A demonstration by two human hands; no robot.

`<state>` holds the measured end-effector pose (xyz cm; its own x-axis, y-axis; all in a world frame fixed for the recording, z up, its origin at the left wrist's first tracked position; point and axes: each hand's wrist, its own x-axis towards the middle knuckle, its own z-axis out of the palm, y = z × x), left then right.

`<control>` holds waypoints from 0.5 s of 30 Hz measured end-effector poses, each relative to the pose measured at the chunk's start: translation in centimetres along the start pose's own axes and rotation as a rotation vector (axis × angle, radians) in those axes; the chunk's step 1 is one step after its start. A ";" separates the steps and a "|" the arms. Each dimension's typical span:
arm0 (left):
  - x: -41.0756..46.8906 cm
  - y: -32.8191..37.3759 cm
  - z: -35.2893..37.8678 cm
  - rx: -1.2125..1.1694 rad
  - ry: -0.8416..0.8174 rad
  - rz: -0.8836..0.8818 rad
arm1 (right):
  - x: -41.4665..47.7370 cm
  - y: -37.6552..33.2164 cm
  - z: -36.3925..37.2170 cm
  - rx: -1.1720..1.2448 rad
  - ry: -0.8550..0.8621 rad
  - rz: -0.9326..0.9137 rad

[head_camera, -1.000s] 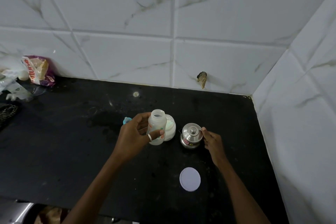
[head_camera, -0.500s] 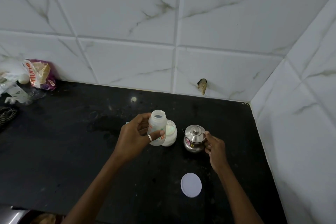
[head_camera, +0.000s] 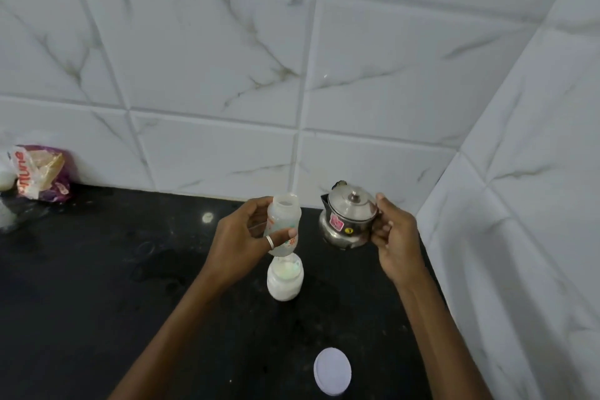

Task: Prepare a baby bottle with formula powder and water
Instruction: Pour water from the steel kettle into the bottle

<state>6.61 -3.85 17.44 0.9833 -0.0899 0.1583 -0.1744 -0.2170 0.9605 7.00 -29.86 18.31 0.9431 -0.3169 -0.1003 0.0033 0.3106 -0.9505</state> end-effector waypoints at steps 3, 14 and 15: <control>1.1 1.6 -1.1 0.007 0.012 0.058 | -0.2 -4.7 2.6 0.069 0.005 0.002; 3.7 5.1 -4.5 0.030 0.058 0.201 | -2.4 -16.1 9.5 0.084 -0.045 -0.081; 3.8 5.2 -4.8 0.024 0.063 0.203 | -2.5 -16.4 9.7 0.083 -0.043 -0.081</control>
<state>9.69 -0.69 24.10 0.9292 -0.0732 0.3624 -0.3694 -0.2237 0.9019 7.84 -25.45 36.99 0.9520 -0.3060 -0.0103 0.1055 0.3594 -0.9272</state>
